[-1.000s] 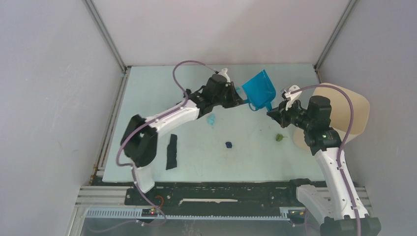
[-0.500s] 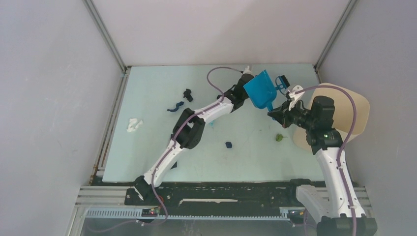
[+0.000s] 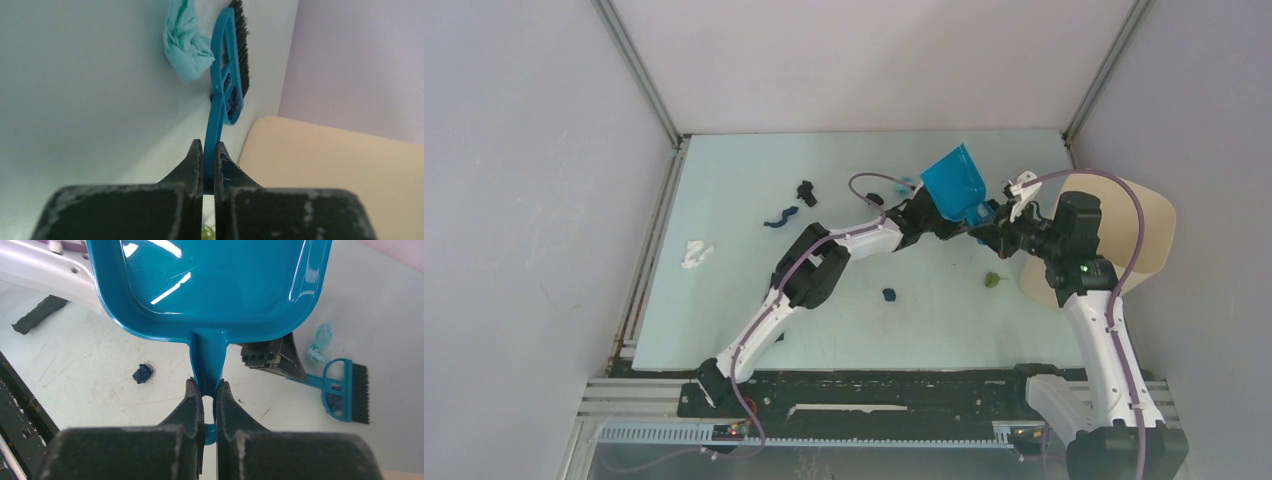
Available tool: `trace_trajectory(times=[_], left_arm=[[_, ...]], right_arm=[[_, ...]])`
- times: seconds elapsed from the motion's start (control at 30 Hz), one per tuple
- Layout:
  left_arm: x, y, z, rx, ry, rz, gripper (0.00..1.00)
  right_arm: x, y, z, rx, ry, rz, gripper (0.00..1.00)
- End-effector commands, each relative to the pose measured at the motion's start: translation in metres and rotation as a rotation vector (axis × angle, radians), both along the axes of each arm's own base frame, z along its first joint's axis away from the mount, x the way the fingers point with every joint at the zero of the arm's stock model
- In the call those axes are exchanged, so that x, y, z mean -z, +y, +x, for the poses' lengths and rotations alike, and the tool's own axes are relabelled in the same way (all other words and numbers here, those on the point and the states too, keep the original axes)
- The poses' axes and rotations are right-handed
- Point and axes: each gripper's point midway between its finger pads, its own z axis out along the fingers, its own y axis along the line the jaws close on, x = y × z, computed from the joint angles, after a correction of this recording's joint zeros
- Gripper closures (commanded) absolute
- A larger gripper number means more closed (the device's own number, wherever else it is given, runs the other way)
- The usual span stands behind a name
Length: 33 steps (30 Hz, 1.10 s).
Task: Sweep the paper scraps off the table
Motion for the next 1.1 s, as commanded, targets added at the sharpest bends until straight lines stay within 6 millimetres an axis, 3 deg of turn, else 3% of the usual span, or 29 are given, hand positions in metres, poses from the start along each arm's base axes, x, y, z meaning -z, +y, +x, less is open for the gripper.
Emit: trace_trajectory(times=[0.0, 0.17, 0.37, 0.43, 0.53, 0.63, 0.77, 0.87, 0.9, 1.0, 1.07], left_arm=[[-0.038, 0.037, -0.002, -0.071, -0.014, 0.032, 1.0], [-0.03, 0.104, -0.008, -0.147, 0.013, 0.026, 1.0], [-0.019, 0.186, -0.05, -0.159, 0.005, 0.166, 1.0], [-0.027, 0.209, -0.058, -0.194, -0.018, 0.182, 1.0], [-0.059, 0.22, -0.068, -0.151, -0.119, 0.182, 1.0], [-0.102, 0.199, -0.078, -0.008, -0.286, 0.177, 1.0], [-0.132, 0.138, -0.093, 0.139, -0.35, 0.037, 1.0], [-0.134, 0.089, -0.102, 0.224, -0.269, -0.151, 1.0], [-0.123, 0.072, -0.107, 0.258, -0.241, -0.176, 1.0], [-0.118, 0.035, -0.123, 0.342, -0.221, -0.206, 1.0], [-0.103, 0.02, -0.13, 0.37, -0.188, -0.15, 1.0]], right_arm=[[-0.005, 0.005, 0.0, -0.032, -0.03, -0.002, 1.0], [-0.005, 0.006, -0.002, -0.04, -0.031, -0.003, 1.0], [-0.004, 0.009, -0.003, -0.052, -0.035, -0.016, 1.0], [-0.003, 0.016, -0.006, -0.08, -0.035, -0.022, 1.0], [-0.003, 0.019, -0.006, -0.088, -0.04, -0.029, 1.0], [-0.003, 0.021, -0.006, -0.091, -0.036, -0.025, 1.0], [-0.003, 0.023, -0.006, -0.091, -0.037, -0.028, 1.0], [-0.007, 0.016, -0.002, -0.042, -0.052, -0.039, 1.0], [-0.008, 0.012, 0.002, -0.014, -0.055, -0.041, 1.0], [-0.008, 0.001, 0.008, 0.047, -0.059, -0.051, 1.0], [-0.009, 0.0, 0.008, 0.053, -0.062, -0.05, 1.0]])
